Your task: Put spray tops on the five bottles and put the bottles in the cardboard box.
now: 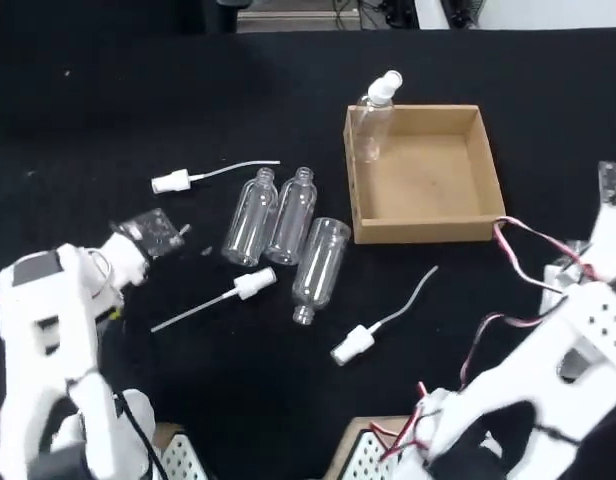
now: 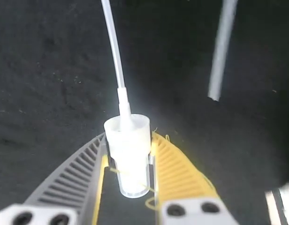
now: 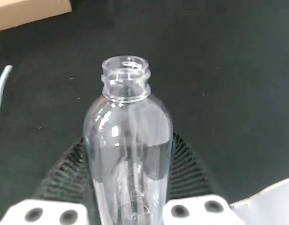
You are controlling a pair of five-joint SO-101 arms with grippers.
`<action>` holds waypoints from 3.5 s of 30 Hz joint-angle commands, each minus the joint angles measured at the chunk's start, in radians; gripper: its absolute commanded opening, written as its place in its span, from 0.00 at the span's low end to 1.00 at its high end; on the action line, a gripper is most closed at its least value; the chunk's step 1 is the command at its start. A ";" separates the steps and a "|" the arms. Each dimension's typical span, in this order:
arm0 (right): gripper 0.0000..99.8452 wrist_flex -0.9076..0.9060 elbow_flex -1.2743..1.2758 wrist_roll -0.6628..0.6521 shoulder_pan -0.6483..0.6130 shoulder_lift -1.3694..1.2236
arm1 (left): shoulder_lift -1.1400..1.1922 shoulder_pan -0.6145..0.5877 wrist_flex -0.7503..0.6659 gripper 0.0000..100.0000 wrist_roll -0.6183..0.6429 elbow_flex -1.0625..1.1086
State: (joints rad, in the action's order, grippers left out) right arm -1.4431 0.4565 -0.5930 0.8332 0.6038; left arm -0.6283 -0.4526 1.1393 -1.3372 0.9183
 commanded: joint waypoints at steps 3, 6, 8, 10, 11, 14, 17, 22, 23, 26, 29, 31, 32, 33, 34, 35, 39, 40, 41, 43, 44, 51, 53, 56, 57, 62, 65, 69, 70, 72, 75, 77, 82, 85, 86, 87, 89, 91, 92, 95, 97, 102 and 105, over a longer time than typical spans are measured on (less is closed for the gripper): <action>0.01 -0.058 -0.025 0.104 -0.161 0.173 | 0.278 -0.015 -0.069 0.04 0.066 -0.183; 0.01 -0.055 0.036 0.167 -0.307 0.223 | 0.367 -0.025 -0.068 0.13 0.069 -0.252; 0.01 -0.043 0.088 0.206 -0.422 0.239 | 0.413 -0.031 -0.068 0.19 0.072 -0.289; 0.01 -0.005 0.151 0.256 -0.549 0.251 | 0.445 -0.036 -0.055 0.24 0.074 -0.328; 0.01 0.018 0.182 0.293 -0.611 0.255 | 0.454 -0.039 -0.031 0.25 0.074 -0.354; 0.01 0.097 0.268 0.400 -0.779 0.274 | 0.463 -0.047 0.087 0.26 0.074 -0.452; 0.01 0.166 0.341 0.470 -0.907 0.305 | 0.463 -0.059 0.226 0.26 0.075 -0.567; 0.01 0.229 0.432 0.468 -0.957 0.363 | 0.473 -0.064 0.397 0.26 0.258 -0.668; 0.01 0.244 0.450 0.468 -0.957 0.366 | 0.473 -0.062 0.396 0.26 0.339 -0.668; 0.01 0.287 0.496 0.468 -0.957 0.367 | 0.474 -0.064 0.338 0.26 0.661 -0.667; 0.01 0.313 0.527 0.468 -0.961 0.367 | 0.474 -0.090 0.319 0.26 0.979 -0.648; 0.01 0.321 0.539 0.470 -0.961 0.367 | 0.474 -0.094 0.322 0.26 1.128 -0.621; 0.01 0.324 0.541 0.470 -0.961 0.367 | 0.474 -0.094 0.321 0.26 1.191 -0.599; 0.01 0.324 0.541 0.470 -0.961 0.367 | 0.474 -0.093 0.319 0.26 1.246 -0.573; 0.01 0.324 0.541 0.471 -0.961 0.367 | 0.476 -0.090 0.313 0.26 1.289 -0.541; 0.01 0.324 0.541 0.471 -0.961 0.367 | 0.476 -0.088 0.304 0.26 1.318 -0.507; 0.01 0.324 0.541 0.471 -0.962 0.367 | 0.476 -0.105 0.173 0.26 1.373 -0.371; 0.01 0.324 0.541 0.471 -0.962 0.367 | 0.476 -0.122 0.135 0.26 1.381 -0.349; 0.01 0.324 0.541 0.471 -0.962 0.367 | 0.476 -0.140 0.098 0.26 1.393 -0.335; 0.01 0.324 0.541 0.471 -0.962 0.367 | 0.474 -0.183 0.037 0.26 1.433 -0.332; 0.01 0.324 0.541 0.471 -0.962 0.367 | 0.474 -0.202 0.011 0.26 1.458 -0.337; 0.01 0.324 0.542 0.474 -0.962 0.367 | 0.477 -0.211 -0.233 0.26 1.606 -0.346; 0.01 0.324 0.542 0.474 -0.962 0.367 | 0.494 -0.208 -0.275 0.26 1.631 -0.357; 0.01 0.324 0.542 0.474 -0.962 0.367 | 0.503 -0.208 -0.238 0.26 1.648 -0.392; 0.01 0.324 0.542 0.474 -0.962 0.367 | 0.500 -0.209 -0.187 0.26 1.646 -0.415; 0.01 0.324 0.542 0.474 -0.962 0.367 | 0.496 -0.206 0.183 0.26 1.455 -0.558; 0.01 0.324 0.542 0.473 -0.962 0.367 | 0.514 -0.200 0.311 0.26 1.068 -0.575; 0.01 0.324 0.542 0.473 -0.962 0.367 | 0.574 -0.232 0.376 0.26 0.724 -0.568; 0.01 0.324 0.542 0.473 -0.962 0.367 | 0.595 -0.242 0.376 0.26 0.698 -0.567; 0.01 0.324 0.542 0.473 -0.962 0.367 | 0.643 -0.249 0.371 0.26 0.666 -0.567; 0.01 0.324 0.542 0.471 -0.962 0.367 | 0.733 -0.255 0.290 0.26 0.652 -0.572; 0.01 0.324 0.542 0.471 -0.962 0.367 | 0.775 -0.272 0.222 0.26 0.652 -0.575; 0.01 0.322 0.542 0.470 -0.962 0.367 | 0.792 -0.309 0.157 0.26 0.654 -0.618; 0.01 0.324 0.542 0.470 -0.962 0.367 | 0.793 -0.329 0.158 0.26 0.669 -0.679; 0.01 0.324 0.542 0.470 -0.962 0.367 | 0.799 -0.338 0.157 0.26 0.687 -0.702; 0.01 0.324 0.542 0.470 -0.962 0.367 | 0.804 -0.346 0.157 0.26 0.707 -0.727; 0.01 0.324 0.549 0.470 -0.962 0.367 | 0.809 -0.349 0.129 0.26 0.733 -0.754; 0.01 0.324 0.555 0.468 -0.962 0.371 | 0.821 -0.354 0.066 0.26 0.769 -0.766; 0.01 0.324 0.555 0.468 -0.962 0.371 | 0.829 -0.354 0.032 0.26 0.793 -0.774; 0.01 0.324 0.558 0.468 -0.962 0.372 | 0.858 -0.346 -0.057 0.26 0.895 -0.779; 0.01 0.324 0.558 0.468 -0.962 0.372 | 0.884 -0.320 -0.072 0.26 0.974 -0.782; 0.01 0.324 0.558 0.468 -0.962 0.372 | 0.884 -0.265 0.006 0.26 1.135 -0.816; 0.01 0.324 0.559 0.468 -0.961 0.372 | 0.850 -0.260 0.129 0.26 1.189 -0.903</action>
State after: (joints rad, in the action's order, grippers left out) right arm -1.1423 1.0196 -0.1281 -0.1166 0.9413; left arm 0.2770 -0.7426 1.1439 -0.2294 0.1511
